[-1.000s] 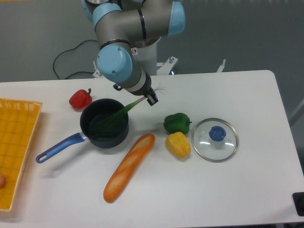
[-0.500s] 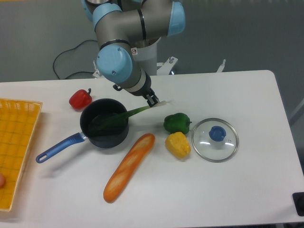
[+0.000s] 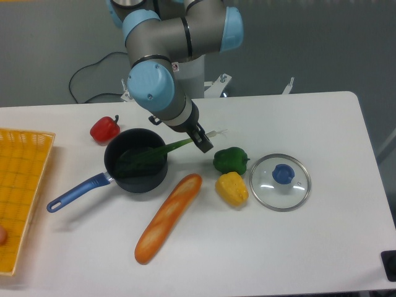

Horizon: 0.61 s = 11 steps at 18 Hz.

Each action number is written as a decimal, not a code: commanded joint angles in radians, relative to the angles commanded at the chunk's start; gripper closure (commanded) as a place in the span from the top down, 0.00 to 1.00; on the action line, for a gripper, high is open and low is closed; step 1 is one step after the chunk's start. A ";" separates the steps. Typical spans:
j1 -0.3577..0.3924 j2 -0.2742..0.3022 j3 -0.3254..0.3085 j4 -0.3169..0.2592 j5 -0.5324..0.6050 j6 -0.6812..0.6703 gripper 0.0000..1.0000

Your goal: Place the green onion in the pot

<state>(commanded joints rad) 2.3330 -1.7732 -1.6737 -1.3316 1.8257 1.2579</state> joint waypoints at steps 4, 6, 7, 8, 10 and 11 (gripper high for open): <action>0.063 -0.008 0.052 0.005 -0.101 0.027 1.00; 0.101 -0.014 0.061 0.009 -0.134 0.099 1.00; 0.120 -0.015 0.061 0.011 -0.146 0.133 1.00; 0.135 -0.017 0.061 0.009 -0.161 0.162 1.00; 0.152 -0.009 0.061 0.011 -0.181 0.182 1.00; 0.158 -0.008 0.072 0.009 -0.195 0.183 1.00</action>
<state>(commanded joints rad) 2.4911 -1.7810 -1.6016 -1.3223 1.6308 1.4404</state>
